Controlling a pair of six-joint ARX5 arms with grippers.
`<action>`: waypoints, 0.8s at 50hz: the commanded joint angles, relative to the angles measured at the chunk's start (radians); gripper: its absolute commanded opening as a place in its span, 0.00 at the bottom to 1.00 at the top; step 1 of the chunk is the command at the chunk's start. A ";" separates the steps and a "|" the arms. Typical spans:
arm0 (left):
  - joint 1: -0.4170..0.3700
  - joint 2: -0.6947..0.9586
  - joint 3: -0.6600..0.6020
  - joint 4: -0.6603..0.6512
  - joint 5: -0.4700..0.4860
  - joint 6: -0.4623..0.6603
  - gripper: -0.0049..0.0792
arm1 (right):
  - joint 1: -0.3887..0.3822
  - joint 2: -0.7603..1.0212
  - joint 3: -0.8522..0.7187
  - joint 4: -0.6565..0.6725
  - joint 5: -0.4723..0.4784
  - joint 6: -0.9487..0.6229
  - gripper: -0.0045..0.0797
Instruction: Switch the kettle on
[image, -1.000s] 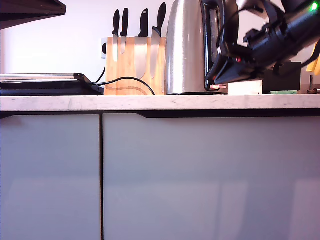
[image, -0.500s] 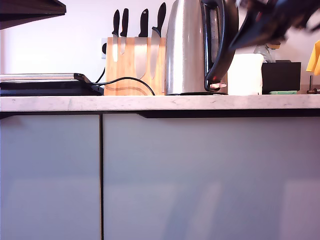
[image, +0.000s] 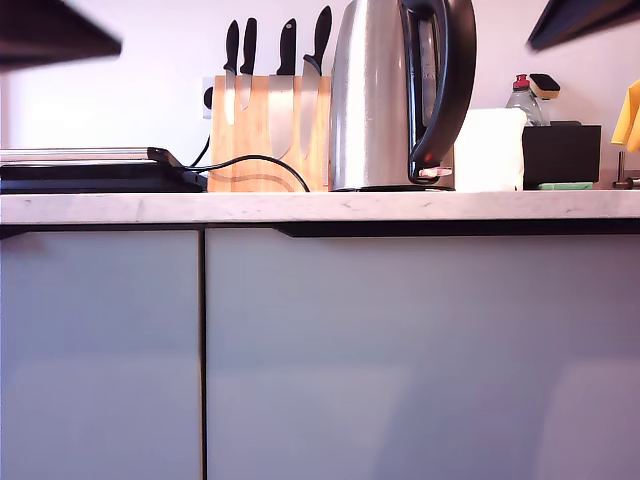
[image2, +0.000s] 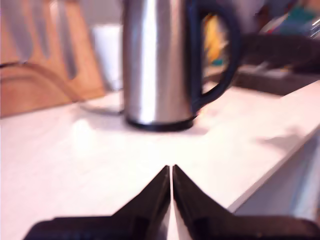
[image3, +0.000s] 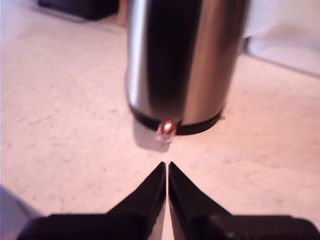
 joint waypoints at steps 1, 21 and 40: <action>0.024 -0.014 0.002 -0.018 -0.017 0.025 0.04 | 0.004 -0.032 -0.057 0.002 0.023 -0.003 0.04; 0.219 -0.205 0.002 -0.234 -0.042 0.051 0.04 | 0.002 -0.246 -0.229 0.018 0.124 0.058 0.04; 0.325 -0.324 0.002 -0.379 -0.121 0.045 0.04 | -0.016 -0.427 -0.380 0.045 0.249 0.146 0.04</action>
